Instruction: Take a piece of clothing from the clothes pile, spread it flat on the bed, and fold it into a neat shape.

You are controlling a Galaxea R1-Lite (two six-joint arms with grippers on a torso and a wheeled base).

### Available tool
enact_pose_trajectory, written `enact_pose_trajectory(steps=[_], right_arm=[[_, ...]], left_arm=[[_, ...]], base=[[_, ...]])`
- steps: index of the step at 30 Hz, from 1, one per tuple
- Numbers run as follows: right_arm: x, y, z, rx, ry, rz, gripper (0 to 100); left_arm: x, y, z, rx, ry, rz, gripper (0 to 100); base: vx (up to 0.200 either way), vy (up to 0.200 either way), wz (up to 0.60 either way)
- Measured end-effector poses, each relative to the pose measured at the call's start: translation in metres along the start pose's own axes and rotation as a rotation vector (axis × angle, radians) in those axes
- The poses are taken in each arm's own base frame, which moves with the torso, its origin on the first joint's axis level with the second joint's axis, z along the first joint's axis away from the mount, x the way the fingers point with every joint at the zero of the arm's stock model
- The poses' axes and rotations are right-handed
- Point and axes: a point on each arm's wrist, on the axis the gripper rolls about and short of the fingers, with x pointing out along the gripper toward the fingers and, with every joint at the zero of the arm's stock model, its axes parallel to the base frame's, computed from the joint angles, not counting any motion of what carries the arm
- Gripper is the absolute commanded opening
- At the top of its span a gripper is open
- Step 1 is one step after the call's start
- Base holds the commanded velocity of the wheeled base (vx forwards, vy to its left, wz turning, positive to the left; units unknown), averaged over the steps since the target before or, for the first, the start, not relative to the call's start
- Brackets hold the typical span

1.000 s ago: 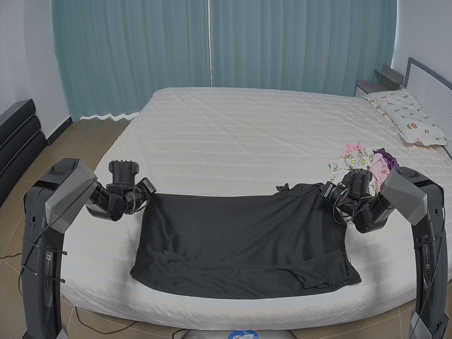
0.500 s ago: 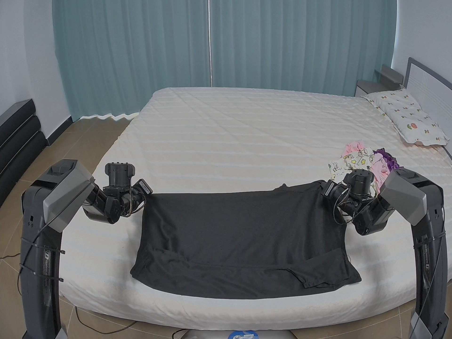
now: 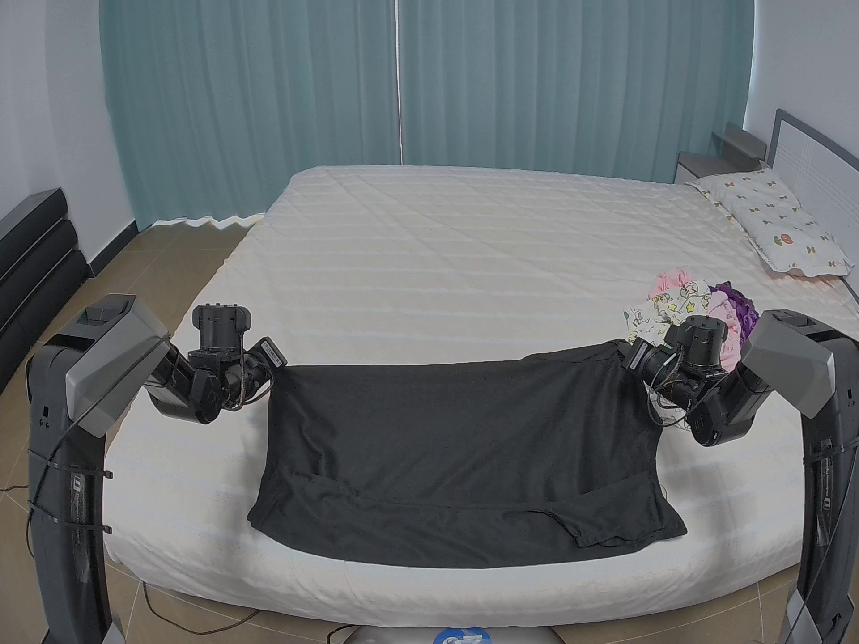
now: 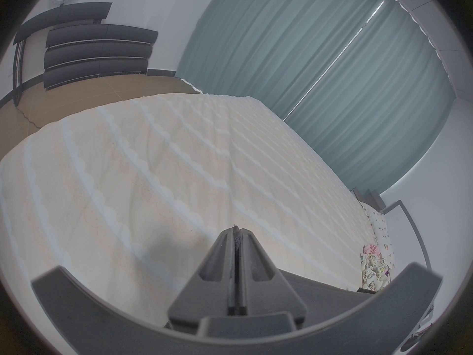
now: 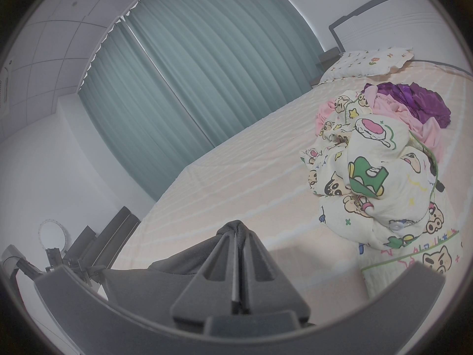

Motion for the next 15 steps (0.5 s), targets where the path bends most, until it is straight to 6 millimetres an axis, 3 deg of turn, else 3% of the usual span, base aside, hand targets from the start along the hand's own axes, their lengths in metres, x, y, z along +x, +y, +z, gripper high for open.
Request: enact_pose_trajectory(steps=[15], right_arm=[[-0.009,0.002,-0.007,-0.004,0.016,0.011,0]], left_arm=[[-0.007,0.005,-0.01,0.042,0.039,0.026,0]], base=[[0.0,0.0,0.0]])
